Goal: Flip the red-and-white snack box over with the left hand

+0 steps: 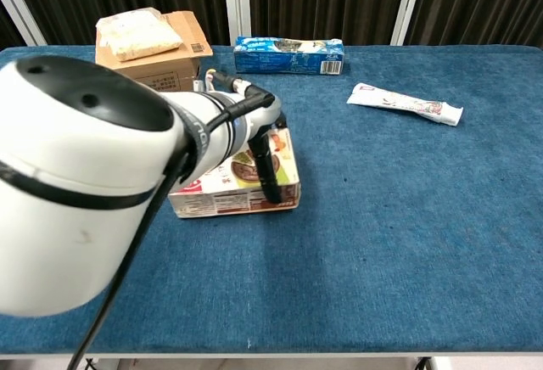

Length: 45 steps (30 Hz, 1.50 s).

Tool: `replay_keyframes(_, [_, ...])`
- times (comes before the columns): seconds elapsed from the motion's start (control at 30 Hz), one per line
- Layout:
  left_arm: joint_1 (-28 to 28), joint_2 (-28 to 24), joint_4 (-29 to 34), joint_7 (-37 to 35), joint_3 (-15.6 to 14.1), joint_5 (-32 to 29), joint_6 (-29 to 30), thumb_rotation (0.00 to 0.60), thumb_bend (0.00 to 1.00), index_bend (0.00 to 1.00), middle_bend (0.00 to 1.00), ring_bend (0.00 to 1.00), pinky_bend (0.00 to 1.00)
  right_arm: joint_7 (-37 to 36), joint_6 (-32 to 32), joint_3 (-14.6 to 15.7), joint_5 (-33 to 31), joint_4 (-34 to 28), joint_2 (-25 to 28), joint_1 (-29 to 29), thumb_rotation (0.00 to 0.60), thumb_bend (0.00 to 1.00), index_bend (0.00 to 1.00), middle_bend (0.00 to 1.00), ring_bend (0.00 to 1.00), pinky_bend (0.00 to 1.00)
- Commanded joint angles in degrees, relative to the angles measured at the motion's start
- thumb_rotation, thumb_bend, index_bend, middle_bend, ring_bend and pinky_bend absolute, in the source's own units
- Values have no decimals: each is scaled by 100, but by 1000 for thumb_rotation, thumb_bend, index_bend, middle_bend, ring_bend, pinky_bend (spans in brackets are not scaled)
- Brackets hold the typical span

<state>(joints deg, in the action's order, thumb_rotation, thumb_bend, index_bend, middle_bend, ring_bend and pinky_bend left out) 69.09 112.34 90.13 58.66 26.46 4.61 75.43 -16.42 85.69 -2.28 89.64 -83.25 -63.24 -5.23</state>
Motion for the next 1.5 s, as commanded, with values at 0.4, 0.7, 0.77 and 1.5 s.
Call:
replay_keyframes(0.4, [-1624,-1301,1113,-3530,285,2679,-2054,600,78,305,324,123,0,-48,-30,5,-16,43,-41,1,600,150,0,0,0,0])
replay_keyframes(0.7, [-2574,-1001,-30,-6830,167,5066,-2829,600,78,305,324,116,0,-47,-19,-17,-77,39,-20,28,600,149,0,0,0,0])
replay_keyframes(0.77, [-2691,-857,-359,-7486,66,5559,-2816,600,78,305,323,113,0,-28,-32,-19,-86,24,-20,25,600,149,0,0,0,0])
replay_keyframes(1.5, [-2635,-96,-2388,-9248,-637,7025,-2138,600,22,305,287,108,0,148,-37,-37,-146,-157,12,58,600,149,0,0,0,0])
